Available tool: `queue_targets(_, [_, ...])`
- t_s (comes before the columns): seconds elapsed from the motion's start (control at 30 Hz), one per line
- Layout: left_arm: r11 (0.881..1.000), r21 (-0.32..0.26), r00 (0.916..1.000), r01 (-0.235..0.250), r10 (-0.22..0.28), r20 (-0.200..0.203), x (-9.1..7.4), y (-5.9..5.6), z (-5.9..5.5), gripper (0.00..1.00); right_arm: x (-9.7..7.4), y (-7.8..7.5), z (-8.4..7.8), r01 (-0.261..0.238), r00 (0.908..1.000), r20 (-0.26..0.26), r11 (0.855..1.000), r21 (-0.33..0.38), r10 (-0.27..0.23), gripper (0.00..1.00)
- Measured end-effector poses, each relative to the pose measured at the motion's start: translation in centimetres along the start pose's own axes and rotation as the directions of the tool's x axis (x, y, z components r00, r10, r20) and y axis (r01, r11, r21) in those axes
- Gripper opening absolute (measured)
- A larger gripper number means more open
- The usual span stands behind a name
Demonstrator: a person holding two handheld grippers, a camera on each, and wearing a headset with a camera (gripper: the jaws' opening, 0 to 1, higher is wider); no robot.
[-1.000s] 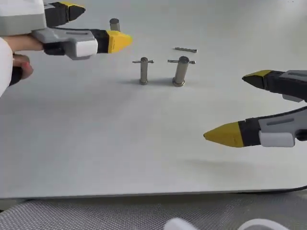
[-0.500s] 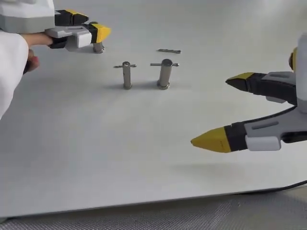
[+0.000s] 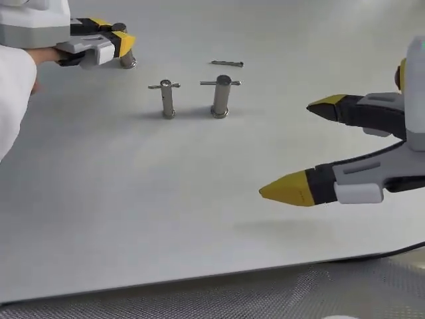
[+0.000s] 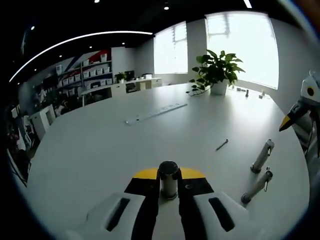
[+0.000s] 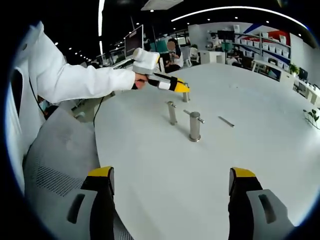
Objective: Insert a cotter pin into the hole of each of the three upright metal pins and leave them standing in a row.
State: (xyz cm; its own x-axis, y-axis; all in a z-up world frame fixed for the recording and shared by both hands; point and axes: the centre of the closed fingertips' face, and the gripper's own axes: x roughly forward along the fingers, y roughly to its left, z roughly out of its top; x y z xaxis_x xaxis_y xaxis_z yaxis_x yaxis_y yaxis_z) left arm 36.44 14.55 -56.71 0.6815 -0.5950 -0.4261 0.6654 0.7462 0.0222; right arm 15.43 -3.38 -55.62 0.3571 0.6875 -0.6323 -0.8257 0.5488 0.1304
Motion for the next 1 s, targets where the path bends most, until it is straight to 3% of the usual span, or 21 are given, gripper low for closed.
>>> queue_targets(0.27, [1.0,-0.005,0.9997,-0.012,0.012,-0.019,-0.7,-0.4,0.3,0.11,-0.1,0.2,0.2,-0.005,1.0,0.006,1.0,0.006,0.005,0.94])
queue_targets(0.33, [0.999,-0.032,1.0,-0.007,0.006,-0.002,-1.4,-0.6,1.2,0.11,-0.2,0.1,0.3,-0.004,1.0,0.009,1.0,0.002,0.004,0.94])
queue_targets(0.43, [1.0,-0.015,1.0,-0.002,0.002,-0.002,-2.6,-1.1,2.3,0.11,-0.4,-0.3,0.4,0.018,0.9998,0.009,1.0,-0.005,-0.018,0.93])
queue_targets(0.5, [1.0,-0.016,0.9996,0.019,-0.019,0.02,-3.8,-1.7,3.6,0.11,-0.6,-0.6,0.4,0.031,0.9994,0.012,1.0,0.001,-0.031,0.93])
queue_targets(0.6, [0.997,0.055,0.997,0.06,-0.062,0.047,-5.6,-3.2,5.6,0.11,-1.2,-1.1,0.4,0.043,0.9988,0.025,0.999,0.014,-0.043,0.93])
queue_targets(0.77, [0.993,0.061,0.9875,0.1,-0.107,0.116,-8.1,-5.5,8.7,0.11,-1.9,-1.5,0.5,0.057,0.9978,0.034,0.998,0.016,-0.058,0.93])
queue_targets(0.87, [0.987,0.076,0.9788,0.142,-0.152,0.137,-9.1,-7.3,9.8,0.11,-2.2,-1.8,0.5,0.07,0.9963,0.047,0.997,0.035,-0.072,0.92])
queue_targets(1.0, [0.971,0.11,0.965,0.213,-0.226,0.133,-9.8,-10.0,10.2,0.11,-2.6,-1.6,0.6,0.067,0.9964,0.051,0.997,0.032,-0.068,0.92])
